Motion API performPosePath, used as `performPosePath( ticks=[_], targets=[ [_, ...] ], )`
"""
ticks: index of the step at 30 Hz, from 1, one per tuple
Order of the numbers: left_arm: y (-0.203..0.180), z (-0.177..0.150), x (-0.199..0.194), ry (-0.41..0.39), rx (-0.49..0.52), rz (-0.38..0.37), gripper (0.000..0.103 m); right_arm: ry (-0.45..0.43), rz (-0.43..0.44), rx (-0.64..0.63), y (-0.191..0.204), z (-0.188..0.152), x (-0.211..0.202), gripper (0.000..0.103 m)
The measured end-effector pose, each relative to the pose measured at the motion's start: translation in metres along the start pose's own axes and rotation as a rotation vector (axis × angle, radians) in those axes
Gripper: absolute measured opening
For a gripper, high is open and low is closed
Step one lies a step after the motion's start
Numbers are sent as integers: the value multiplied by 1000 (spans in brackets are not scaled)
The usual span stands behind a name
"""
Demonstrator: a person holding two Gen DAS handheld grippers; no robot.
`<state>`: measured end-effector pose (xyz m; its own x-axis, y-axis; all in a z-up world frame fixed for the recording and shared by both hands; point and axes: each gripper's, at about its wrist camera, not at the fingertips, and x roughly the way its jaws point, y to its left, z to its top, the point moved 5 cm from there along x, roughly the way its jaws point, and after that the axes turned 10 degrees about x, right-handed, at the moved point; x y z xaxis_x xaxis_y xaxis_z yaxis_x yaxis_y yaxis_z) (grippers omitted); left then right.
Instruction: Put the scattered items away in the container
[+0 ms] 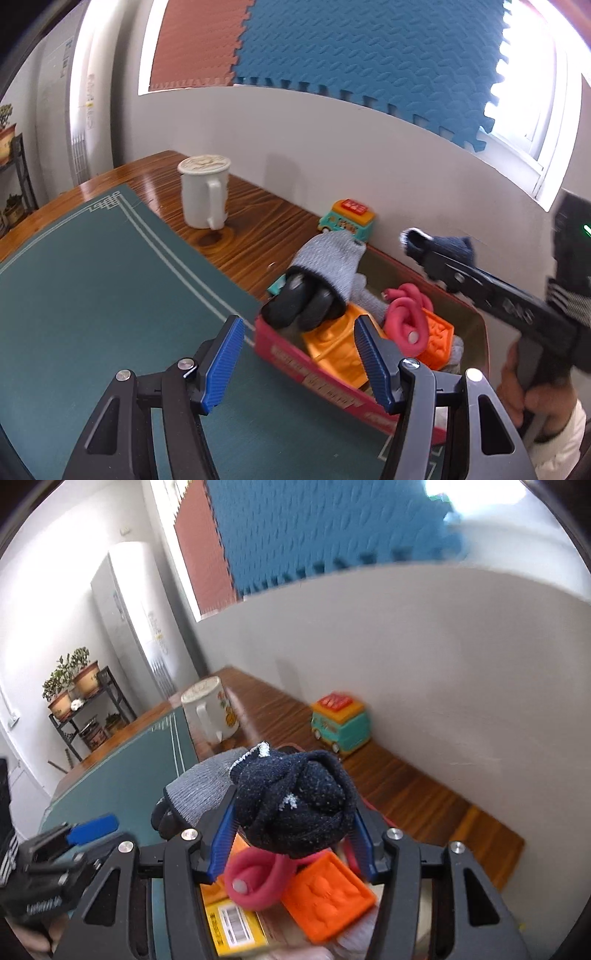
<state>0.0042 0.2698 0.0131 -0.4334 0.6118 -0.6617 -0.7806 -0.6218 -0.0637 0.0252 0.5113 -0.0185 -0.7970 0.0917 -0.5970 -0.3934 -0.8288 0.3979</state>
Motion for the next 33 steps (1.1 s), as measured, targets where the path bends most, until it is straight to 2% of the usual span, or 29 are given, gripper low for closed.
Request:
performPosePath(
  ticks=[3, 6, 8, 18, 26, 28, 29, 30, 33],
  targets=[
    [5, -6, -3, 1, -8, 1, 64, 69, -16, 8, -2, 3, 19, 60],
    [7, -10, -4, 5, -1, 16, 64, 94, -29, 6, -5, 1, 24, 71],
    [6, -12, -5, 6, 13, 30, 64, 85, -34, -9, -4, -2, 20, 77],
    [1, -18, -7, 31, 6, 51, 68, -39, -73, -20, -11, -1, -34, 78],
    [-4, -23, -16, 29, -4, 88, 69, -36, -99, -60, -17, -35, -76, 82],
    [-6, -25, -19, 26, -3, 109, 76, -27, -104, -60, -20, -44, -82, 83],
    [-8, -25, -21, 22, 1, 126, 86, -21, -107, -59, -22, -49, -86, 83],
    [-9, -25, -24, 15, 3, 140, 90, -16, -110, -60, -25, -54, -91, 83],
    [-13, -26, -33, -1, 8, 160, 91, -11, -123, -68, -29, -67, -101, 83]
  ],
)
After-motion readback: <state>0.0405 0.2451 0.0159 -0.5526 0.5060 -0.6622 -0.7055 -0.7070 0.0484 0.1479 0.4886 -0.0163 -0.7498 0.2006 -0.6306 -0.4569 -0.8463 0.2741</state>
